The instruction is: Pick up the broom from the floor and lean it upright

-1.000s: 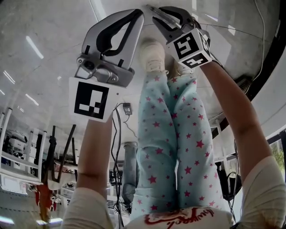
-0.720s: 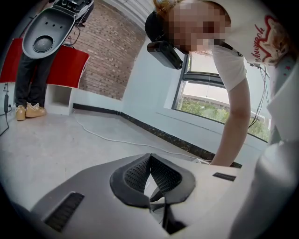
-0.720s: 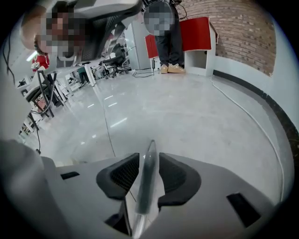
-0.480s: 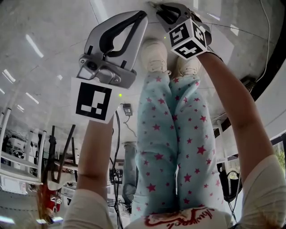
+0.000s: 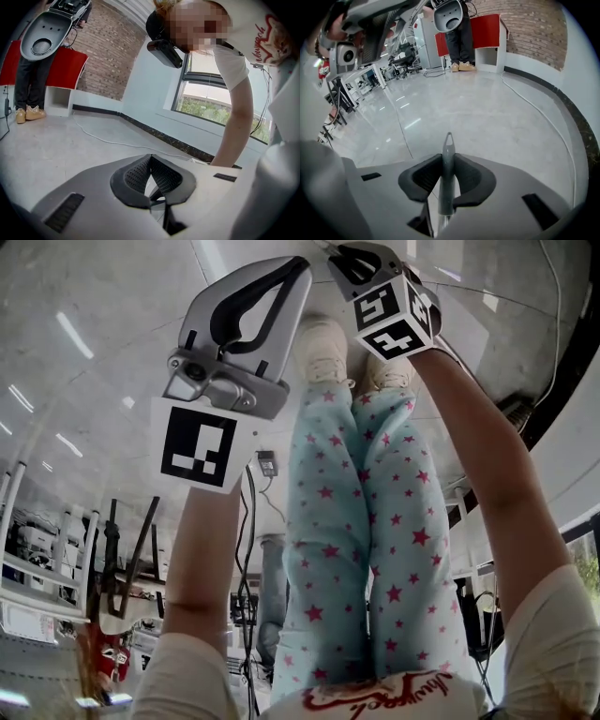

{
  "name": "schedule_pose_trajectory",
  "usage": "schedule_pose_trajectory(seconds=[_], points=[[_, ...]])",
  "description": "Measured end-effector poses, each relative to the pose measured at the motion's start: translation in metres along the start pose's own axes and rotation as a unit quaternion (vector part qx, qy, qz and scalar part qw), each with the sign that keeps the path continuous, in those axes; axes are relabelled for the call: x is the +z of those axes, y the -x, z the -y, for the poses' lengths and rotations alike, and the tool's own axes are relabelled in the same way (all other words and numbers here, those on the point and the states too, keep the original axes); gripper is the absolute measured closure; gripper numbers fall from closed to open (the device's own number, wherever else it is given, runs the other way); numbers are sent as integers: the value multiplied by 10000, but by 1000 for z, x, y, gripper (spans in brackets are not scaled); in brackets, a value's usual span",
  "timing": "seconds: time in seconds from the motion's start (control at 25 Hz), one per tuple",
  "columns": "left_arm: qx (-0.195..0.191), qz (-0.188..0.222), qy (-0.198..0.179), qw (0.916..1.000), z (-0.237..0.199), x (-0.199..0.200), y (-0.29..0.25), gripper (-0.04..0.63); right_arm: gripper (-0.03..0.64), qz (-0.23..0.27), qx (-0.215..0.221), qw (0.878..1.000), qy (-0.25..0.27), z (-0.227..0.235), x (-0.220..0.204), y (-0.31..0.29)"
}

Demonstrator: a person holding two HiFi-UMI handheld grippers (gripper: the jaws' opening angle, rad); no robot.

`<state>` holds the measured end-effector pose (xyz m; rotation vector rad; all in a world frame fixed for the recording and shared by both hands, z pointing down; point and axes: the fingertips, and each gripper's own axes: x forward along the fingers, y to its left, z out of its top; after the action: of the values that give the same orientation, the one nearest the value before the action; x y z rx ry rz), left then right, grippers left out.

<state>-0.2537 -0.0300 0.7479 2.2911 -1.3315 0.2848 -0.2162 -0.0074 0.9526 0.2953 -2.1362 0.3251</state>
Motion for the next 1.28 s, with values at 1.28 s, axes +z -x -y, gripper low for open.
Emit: schedule_pose_trajectory(seconds=[1.28], points=[[-12,411,-149,9990,119,304,71,577,520,1795,-976,9788,-159,15,223,398]])
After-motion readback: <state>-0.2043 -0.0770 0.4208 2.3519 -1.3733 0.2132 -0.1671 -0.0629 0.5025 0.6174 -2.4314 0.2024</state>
